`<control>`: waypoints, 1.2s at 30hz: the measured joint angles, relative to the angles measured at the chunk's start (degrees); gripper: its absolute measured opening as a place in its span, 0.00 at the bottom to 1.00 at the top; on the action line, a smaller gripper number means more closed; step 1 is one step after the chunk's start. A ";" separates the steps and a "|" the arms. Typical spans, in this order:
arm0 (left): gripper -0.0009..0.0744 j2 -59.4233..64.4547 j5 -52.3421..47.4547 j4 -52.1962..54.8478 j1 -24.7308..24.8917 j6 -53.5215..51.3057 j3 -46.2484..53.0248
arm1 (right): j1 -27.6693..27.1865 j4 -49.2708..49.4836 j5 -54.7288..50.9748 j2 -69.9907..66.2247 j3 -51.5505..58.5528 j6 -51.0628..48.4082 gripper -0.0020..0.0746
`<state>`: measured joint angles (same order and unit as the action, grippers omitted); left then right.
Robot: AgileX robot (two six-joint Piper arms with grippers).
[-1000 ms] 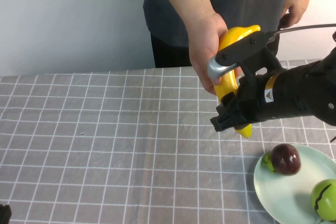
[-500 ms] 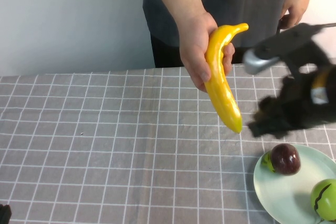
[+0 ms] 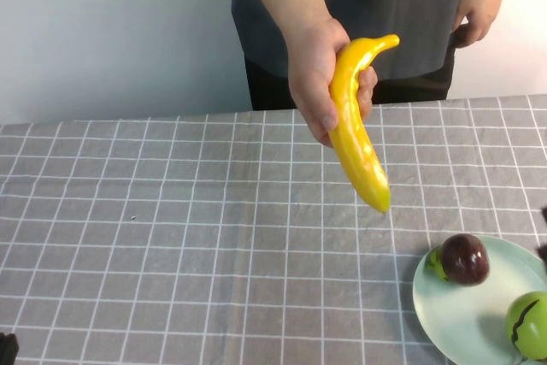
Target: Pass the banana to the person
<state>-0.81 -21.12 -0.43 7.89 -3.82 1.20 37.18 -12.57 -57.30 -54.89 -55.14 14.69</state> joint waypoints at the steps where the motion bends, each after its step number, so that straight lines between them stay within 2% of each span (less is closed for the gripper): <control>1: 0.01 0.00 0.00 0.00 0.00 0.00 0.00 | 0.00 -0.03 -1.16 0.58 0.00 0.00 0.02; 6: 0.01 0.00 0.00 0.00 0.00 0.00 0.00 | 0.00 -1.45 -4.20 2.50 1.09 0.00 0.02; 10: 0.01 0.00 0.00 0.00 0.00 0.00 0.00 | -1.99 -2.98 1.67 5.93 6.72 0.00 0.02; 20: 0.01 0.00 0.00 0.00 0.00 0.00 0.00 | -23.96 -4.86 36.68 31.22 40.46 0.09 0.02; 25: 0.01 0.00 0.00 0.00 0.00 0.00 0.00 | -30.48 -6.49 49.00 45.26 54.12 0.09 0.02; 30: 0.01 0.00 0.00 0.00 0.00 0.00 0.00 | -32.19 -6.15 49.00 54.57 56.53 0.97 0.02; 36: 0.01 0.00 -0.07 0.04 0.00 0.00 0.00 | -32.19 -5.93 47.98 55.28 56.62 1.28 0.02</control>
<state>-0.81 -21.19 -0.39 7.89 -3.82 1.20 5.00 -18.50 -9.33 0.40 1.47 15.97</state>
